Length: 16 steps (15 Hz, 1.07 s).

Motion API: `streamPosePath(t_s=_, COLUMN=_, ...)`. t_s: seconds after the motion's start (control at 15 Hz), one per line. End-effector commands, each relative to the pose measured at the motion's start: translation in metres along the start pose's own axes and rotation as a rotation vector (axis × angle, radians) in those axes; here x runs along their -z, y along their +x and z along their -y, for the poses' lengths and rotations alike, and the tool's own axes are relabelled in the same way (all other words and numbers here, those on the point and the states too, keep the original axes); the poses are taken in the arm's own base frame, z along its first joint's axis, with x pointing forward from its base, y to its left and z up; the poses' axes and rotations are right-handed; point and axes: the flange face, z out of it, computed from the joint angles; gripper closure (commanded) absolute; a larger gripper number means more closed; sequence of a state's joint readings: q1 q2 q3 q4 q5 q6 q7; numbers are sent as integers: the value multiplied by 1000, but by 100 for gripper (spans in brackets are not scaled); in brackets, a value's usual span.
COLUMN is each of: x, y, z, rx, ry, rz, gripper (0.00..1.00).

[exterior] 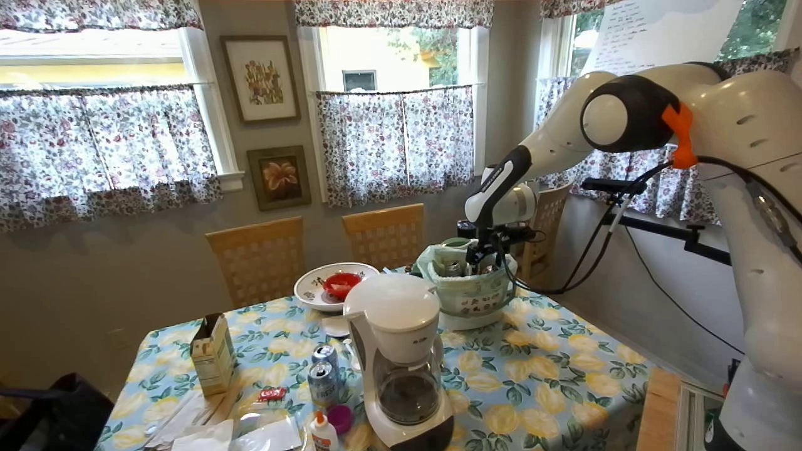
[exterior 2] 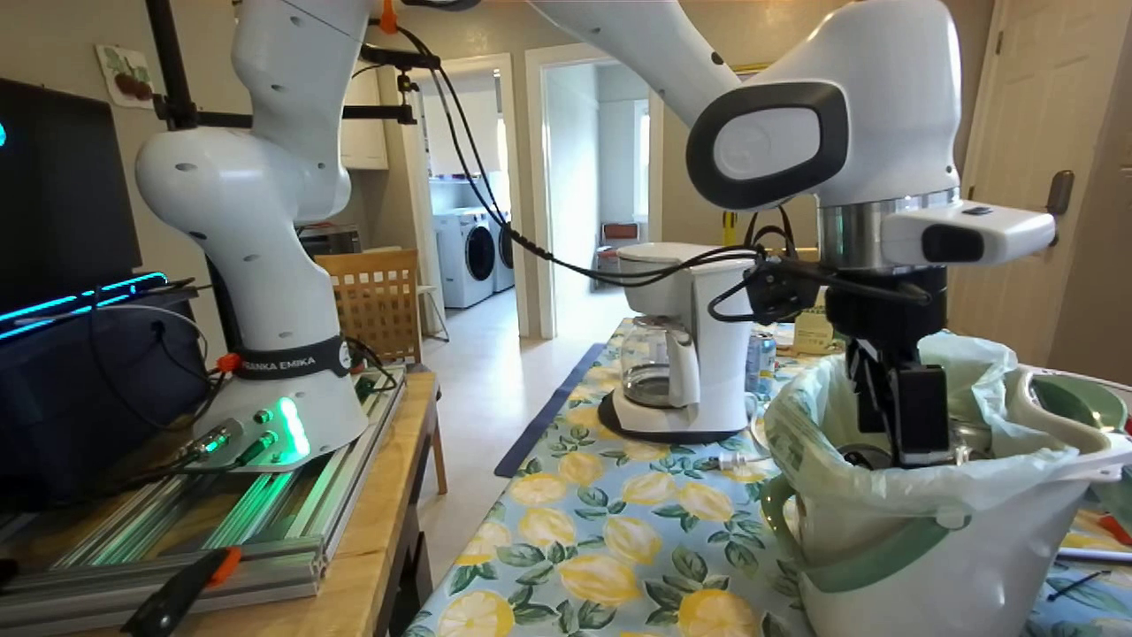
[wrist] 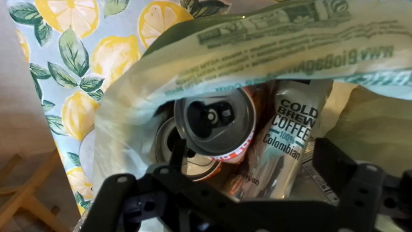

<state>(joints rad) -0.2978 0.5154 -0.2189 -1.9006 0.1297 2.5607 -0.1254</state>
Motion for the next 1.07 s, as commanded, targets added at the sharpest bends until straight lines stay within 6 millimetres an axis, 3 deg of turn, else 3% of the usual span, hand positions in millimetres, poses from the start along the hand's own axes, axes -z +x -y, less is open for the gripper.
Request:
streamPosePath(t_s=0.0, x=-9, y=6, z=6, rx=45, ry=-11, rz=-1, gripper=0)
streamPosePath(t_s=0.27, x=-14, y=4, z=10, rx=70, ry=-21, rz=5, gripper=3)
streamPosePath(t_s=0.33, x=-15, y=4, z=11, rx=78, ry=-27, rz=5, gripper=18)
streamPosePath(t_s=0.4, x=-16, y=4, z=11, rx=85, ry=-33, rz=5, gripper=28)
streamPosePath(t_s=0.47, x=-16, y=4, z=11, rx=90, ry=-38, rz=5, gripper=29)
streamPosePath(t_s=0.87, x=-13, y=8, z=11, rx=73, ry=-35, rz=-10, gripper=73)
streamPosePath(t_s=1.0, x=-3, y=11, z=12, rx=74, ry=-28, rz=-34, gripper=86)
